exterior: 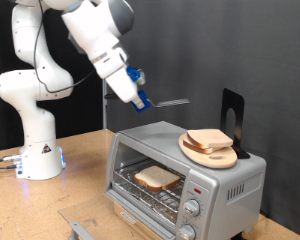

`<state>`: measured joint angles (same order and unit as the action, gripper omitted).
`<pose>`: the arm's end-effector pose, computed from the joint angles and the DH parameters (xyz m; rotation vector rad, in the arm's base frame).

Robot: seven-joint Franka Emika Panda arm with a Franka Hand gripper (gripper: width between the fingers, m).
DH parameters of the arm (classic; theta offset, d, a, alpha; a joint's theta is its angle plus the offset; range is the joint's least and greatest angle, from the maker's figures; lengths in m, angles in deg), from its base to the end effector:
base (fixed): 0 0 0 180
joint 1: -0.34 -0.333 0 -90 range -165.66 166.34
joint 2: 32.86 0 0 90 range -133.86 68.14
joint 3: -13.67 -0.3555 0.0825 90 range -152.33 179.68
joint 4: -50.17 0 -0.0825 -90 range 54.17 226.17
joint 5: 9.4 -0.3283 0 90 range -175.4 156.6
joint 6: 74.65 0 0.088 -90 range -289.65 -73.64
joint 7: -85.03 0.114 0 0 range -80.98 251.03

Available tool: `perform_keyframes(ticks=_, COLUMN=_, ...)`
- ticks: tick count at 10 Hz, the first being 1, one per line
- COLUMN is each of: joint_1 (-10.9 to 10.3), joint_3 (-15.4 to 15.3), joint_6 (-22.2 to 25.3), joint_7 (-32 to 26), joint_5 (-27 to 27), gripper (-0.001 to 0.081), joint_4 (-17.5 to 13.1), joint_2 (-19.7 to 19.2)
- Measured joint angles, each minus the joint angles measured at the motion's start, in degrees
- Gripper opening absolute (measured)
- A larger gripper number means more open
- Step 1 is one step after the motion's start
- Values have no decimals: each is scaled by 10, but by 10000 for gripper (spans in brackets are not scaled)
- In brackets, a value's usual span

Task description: Make a piece of toast with the oven

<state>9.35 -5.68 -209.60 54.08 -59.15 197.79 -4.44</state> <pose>0.3439 0.0913 0.5038 -2.6243 -0.2080 -0.5020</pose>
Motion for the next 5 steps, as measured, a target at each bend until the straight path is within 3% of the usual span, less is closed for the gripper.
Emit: perform_keyframes(ticks=5, joint_1=-5, joint_3=-101, joint_6=-57, joint_7=45, joint_5=1, gripper=394, joint_4=13, joint_2=-38)
